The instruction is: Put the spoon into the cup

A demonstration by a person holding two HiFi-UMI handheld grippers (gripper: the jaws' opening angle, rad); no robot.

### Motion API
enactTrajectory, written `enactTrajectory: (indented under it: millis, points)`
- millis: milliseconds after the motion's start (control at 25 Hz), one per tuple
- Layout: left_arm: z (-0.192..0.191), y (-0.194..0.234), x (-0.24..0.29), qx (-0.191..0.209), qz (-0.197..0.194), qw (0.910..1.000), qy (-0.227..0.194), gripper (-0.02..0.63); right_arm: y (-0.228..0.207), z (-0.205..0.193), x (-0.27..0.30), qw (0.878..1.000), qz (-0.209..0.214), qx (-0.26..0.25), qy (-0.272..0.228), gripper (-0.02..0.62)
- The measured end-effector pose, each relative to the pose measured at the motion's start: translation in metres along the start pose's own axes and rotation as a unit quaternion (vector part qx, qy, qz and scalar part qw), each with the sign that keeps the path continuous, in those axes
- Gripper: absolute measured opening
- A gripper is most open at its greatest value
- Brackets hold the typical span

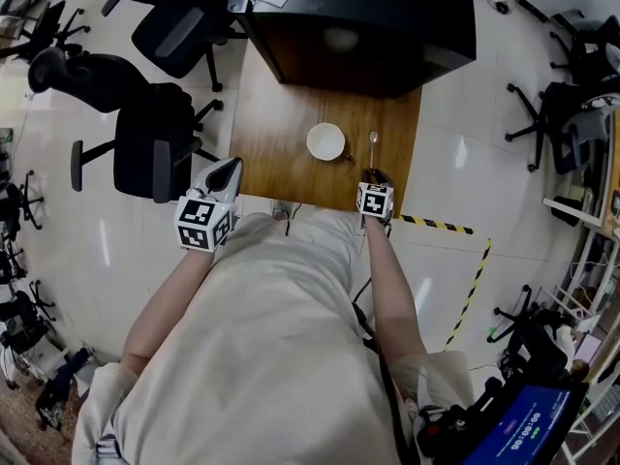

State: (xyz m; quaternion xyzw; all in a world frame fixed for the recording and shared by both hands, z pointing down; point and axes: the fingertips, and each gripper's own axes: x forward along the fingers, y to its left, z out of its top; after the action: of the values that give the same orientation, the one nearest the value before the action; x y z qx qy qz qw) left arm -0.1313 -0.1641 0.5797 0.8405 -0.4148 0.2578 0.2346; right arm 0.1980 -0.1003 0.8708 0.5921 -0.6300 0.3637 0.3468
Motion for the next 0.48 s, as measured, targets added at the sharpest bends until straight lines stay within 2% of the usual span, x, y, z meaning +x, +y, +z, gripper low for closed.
enactTrajectory:
  millis: [480]
  points:
    - [0.000, -0.005, -0.002, 0.001, -0.018, 0.9997, -0.015, 0.000, 0.008, 0.032, -0.045, 0.999, 0.009, 0.009, -0.050, 0.126]
